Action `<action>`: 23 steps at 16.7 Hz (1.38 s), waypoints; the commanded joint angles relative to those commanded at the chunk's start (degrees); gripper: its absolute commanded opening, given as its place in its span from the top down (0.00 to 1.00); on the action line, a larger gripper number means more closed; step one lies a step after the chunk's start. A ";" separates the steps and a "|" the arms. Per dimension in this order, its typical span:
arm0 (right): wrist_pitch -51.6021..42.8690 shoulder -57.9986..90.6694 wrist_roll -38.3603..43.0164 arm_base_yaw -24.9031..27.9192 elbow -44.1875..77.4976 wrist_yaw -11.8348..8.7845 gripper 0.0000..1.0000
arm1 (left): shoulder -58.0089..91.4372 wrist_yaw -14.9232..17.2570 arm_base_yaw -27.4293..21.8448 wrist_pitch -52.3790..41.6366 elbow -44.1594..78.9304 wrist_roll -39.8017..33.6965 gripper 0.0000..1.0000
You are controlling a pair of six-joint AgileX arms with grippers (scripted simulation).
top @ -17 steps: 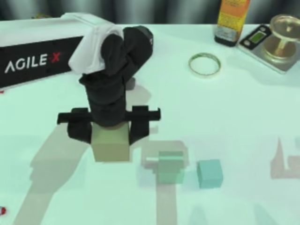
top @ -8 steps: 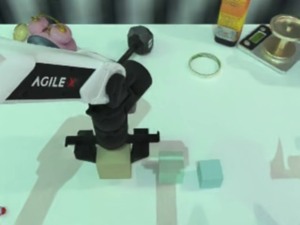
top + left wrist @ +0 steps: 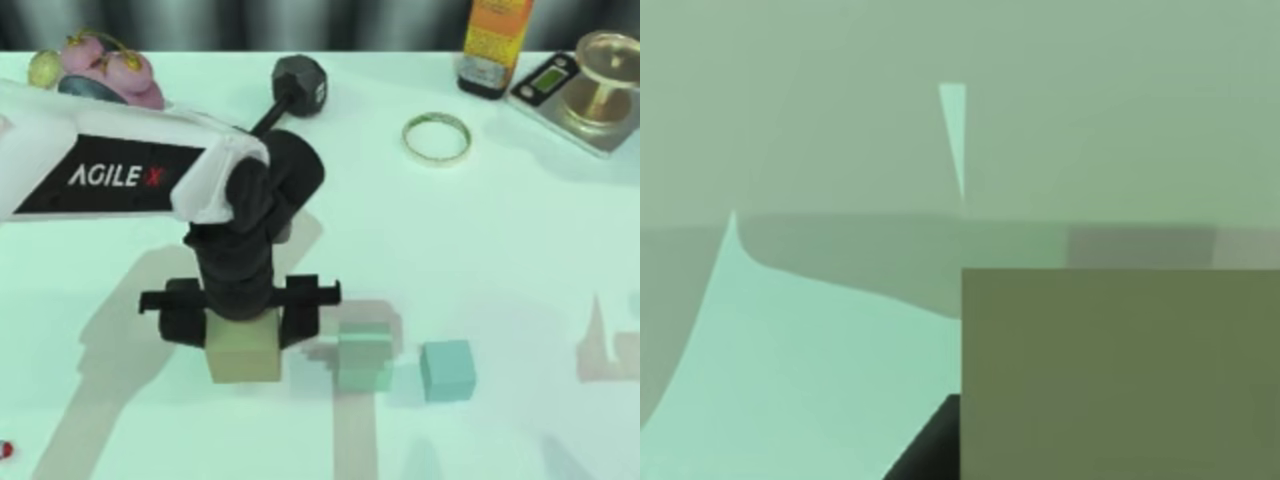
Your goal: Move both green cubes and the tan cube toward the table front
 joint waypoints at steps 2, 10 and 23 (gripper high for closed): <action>0.00 0.00 0.00 0.00 0.00 0.00 0.00 | 0.00 0.00 0.00 0.00 0.00 0.00 0.47; 0.00 0.00 0.00 0.00 0.00 0.00 0.00 | 0.00 0.00 0.00 0.00 0.00 0.00 0.00; 0.00 0.00 0.00 0.00 0.00 0.00 0.00 | -3.40 -0.13 0.73 -9.14 5.20 -0.33 0.00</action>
